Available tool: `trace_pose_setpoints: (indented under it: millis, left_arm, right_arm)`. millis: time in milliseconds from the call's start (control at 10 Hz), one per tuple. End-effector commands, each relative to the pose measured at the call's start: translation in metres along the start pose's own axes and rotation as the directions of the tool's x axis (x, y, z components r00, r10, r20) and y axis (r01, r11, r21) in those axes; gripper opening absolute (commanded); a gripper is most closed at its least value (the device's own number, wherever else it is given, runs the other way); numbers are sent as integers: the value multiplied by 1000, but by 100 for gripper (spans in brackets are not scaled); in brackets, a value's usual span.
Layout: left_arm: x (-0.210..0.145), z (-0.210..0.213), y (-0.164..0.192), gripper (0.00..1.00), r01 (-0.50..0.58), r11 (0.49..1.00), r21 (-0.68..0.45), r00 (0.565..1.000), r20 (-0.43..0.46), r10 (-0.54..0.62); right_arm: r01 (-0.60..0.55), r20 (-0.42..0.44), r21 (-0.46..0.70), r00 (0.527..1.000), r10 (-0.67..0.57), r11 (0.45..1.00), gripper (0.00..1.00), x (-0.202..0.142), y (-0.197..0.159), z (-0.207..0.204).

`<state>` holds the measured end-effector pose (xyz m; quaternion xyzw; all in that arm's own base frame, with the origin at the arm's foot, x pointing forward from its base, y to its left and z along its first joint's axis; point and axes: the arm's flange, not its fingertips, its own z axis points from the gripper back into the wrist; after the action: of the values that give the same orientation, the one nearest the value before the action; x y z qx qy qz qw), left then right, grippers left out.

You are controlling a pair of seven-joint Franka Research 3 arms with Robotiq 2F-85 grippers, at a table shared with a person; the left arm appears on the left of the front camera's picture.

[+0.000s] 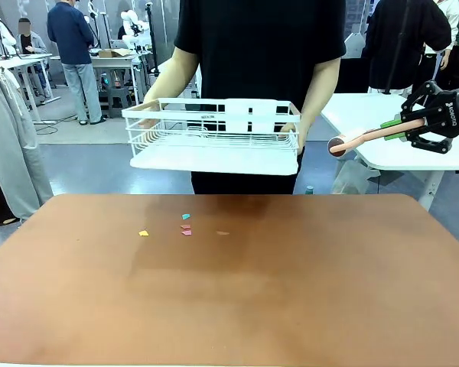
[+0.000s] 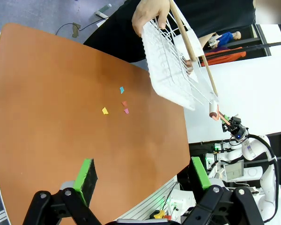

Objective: Clean the table.
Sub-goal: Clean the table with the Lint Roller when the human lifts the Dish drying rack.

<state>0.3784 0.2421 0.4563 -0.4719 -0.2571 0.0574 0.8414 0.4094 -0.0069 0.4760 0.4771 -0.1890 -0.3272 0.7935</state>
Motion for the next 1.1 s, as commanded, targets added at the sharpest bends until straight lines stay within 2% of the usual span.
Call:
trace_pose_setpoints:
  millis: [0,300,400,600,700,800,900,1000]
  left_arm:
    - [0,2,0,100,3,1000,-16,1000,7,-2]
    - [0,2,0,100,3,1000,-16,1000,7,-2]
    - [0,2,0,100,3,1000,-16,1000,7,-2]
    - [0,2,0,100,3,1000,-16,1000,7,-2]
    - [0,2,0,100,3,1000,-16,1000,7,-2]
    - [0,2,0,100,3,1000,-16,1000,7,-2]
    - [0,2,0,100,3,1000,-16,1000,7,-2]
    - [0,2,0,100,3,1000,-16,1000,7,-2]
  right_arm:
    - [1,0,1,1000,-1,1000,10,0,0,0]
    - [1,0,1,1000,-1,1000,10,0,0,0]
    - [0,0,0,1000,0,1000,21,0,0,0]
    - [-213,-85,-39,974,209,976,21,16,38,-3]
    - [-343,-198,-45,924,328,938,21,23,56,-10]
    - [-450,-298,0,852,430,893,21,37,70,-33]
    - [-500,-458,70,753,473,863,21,51,77,-71]
    - [-514,-503,75,720,477,854,21,48,80,-100]
